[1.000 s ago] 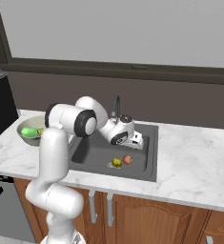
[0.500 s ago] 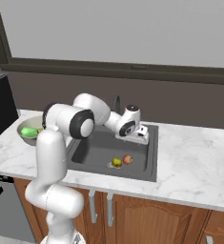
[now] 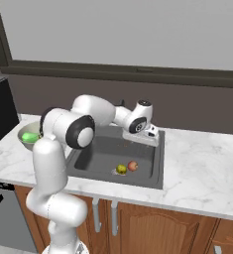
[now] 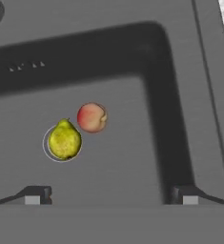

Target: There is a mixed pile of frozen fruits and vegetables on the counter. Locate all the frozen vegetables and place the items in a bowl on the counter. Take all the frozen fruits and defrost them in a running sink.

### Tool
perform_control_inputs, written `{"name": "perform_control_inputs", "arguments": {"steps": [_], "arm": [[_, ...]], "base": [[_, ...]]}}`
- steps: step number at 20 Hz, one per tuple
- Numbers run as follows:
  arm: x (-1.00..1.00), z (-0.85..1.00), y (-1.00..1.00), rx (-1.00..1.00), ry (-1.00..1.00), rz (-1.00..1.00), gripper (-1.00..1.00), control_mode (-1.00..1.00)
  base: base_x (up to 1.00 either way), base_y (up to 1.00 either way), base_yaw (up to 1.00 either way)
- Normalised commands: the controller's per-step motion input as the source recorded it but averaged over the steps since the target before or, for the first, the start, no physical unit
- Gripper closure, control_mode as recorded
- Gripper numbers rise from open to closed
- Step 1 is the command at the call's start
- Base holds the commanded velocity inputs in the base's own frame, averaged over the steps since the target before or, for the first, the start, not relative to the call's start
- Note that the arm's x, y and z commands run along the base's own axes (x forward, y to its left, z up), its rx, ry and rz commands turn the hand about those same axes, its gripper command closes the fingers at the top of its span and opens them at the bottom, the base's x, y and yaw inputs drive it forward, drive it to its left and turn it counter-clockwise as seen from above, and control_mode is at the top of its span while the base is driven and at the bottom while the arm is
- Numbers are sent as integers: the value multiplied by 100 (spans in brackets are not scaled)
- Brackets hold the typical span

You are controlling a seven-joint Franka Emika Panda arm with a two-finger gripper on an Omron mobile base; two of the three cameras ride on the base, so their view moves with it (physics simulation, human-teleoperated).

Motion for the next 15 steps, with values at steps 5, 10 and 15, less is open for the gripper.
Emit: {"name": "perform_control_inputs", "arguments": {"steps": [5,10,15], "arm": [[-49,51,-4,0,-1,0,-100,-100],[-70,38,0,0,-11,0,-100,-100],[-80,49,3,-1,-15,0,-100,-100]], "base": [[0,0,0],[0,0,0],[0,0,0]]}}
